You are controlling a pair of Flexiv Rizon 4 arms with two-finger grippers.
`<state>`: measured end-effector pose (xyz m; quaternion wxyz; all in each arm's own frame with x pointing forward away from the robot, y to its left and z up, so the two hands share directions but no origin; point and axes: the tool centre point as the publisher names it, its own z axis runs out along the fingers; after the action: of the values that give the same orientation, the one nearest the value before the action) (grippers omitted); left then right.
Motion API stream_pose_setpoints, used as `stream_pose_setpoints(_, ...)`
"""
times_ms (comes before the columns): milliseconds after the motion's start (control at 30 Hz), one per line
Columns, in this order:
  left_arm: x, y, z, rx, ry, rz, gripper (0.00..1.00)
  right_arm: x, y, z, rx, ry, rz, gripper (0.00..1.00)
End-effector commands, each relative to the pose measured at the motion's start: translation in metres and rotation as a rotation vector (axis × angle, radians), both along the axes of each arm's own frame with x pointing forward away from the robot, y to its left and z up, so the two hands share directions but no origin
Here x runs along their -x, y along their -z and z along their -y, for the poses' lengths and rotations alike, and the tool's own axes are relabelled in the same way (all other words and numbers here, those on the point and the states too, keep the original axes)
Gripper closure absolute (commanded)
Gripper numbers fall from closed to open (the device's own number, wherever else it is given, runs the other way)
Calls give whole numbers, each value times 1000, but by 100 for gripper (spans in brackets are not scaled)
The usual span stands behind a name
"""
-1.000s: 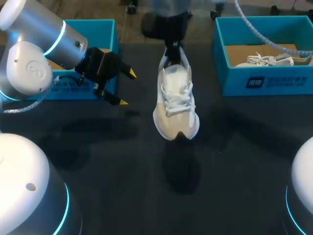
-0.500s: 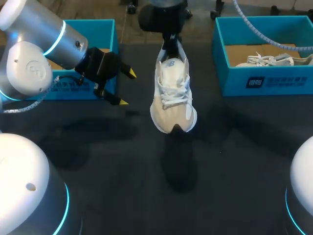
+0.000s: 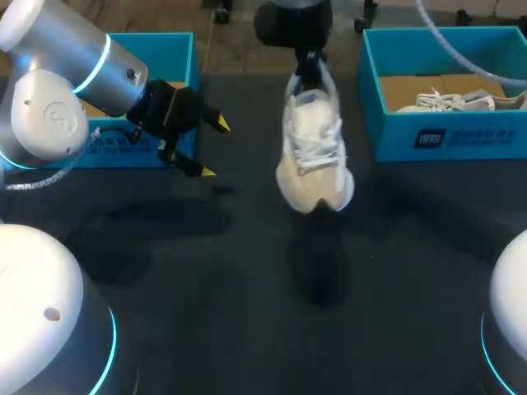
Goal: Take the shoe out of the shoebox, open the shoe tongue, remove and reinsert the insole, then place the shoe into the shoebox
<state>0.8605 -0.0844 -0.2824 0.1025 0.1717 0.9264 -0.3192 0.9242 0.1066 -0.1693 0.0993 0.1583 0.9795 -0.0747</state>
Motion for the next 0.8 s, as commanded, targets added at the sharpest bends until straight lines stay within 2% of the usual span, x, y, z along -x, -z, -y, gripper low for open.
stream_pose_setpoints(33,1,0,-1,-1,0,2,0,-12,2,40,-56,-46,0,100)
stream_pose_setpoints(167,1,0,-1,-1,0,2,0,-26,3,70,-44,-66,-3,100)
stream_pose_setpoints(233,1,0,-1,-1,0,2,0,-28,3,73,-43,-67,-3,100)
stream_pose_setpoints(267,1,0,-1,-1,0,2,0,-39,3,92,-32,-88,0,100)
stream_pose_setpoints(533,1,0,-1,-1,0,2,0,-72,-4,152,0,-102,24,100)
stream_pose_setpoints(667,1,0,-1,-1,0,2,0,-84,-10,173,10,-103,42,100)
stream_pose_setpoints(800,1,0,-1,-1,0,2,0,-84,-10,173,10,-103,42,100)
